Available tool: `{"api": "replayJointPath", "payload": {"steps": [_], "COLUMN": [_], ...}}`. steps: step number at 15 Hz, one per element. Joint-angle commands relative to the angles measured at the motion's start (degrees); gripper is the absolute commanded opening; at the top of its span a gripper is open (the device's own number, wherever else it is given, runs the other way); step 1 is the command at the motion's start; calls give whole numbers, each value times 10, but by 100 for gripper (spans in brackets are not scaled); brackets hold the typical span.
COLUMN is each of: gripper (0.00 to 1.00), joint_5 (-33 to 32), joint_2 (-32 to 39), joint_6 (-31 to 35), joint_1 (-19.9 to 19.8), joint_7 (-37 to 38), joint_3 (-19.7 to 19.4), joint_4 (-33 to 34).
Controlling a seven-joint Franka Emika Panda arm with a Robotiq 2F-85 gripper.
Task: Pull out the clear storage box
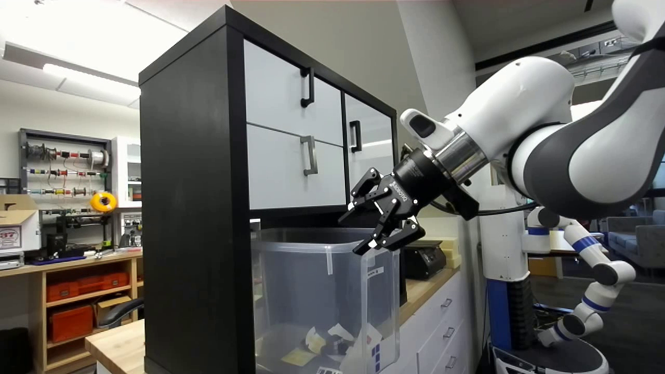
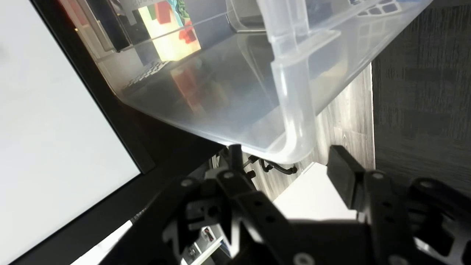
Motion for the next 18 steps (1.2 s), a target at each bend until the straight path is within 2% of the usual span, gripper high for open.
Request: {"api": "replayJointPath", "payload": {"steps": [1,3,6,7,8,11,14,17,18], "gripper": [94,100,100,100,100,100,100,100,100], "joint_5": [5,5,23,10,76,199,268,252,216], "joint_2": [-27,-22,2,8,9,-10,-32,-37,-34], "joint_6": [-25,-60,-145,-170,-196,-267,-338,-417,-443], "joint_1": [16,30,78,118,119,156,148,121,157], "joint_7": [38,70,118,148,113,70,46,85,124], "joint_3": [-3,-8,-27,-63,-47,-70,-83,-96,-146], "joint_4": [-4,10,46,58,67,97,133,170,183]}}
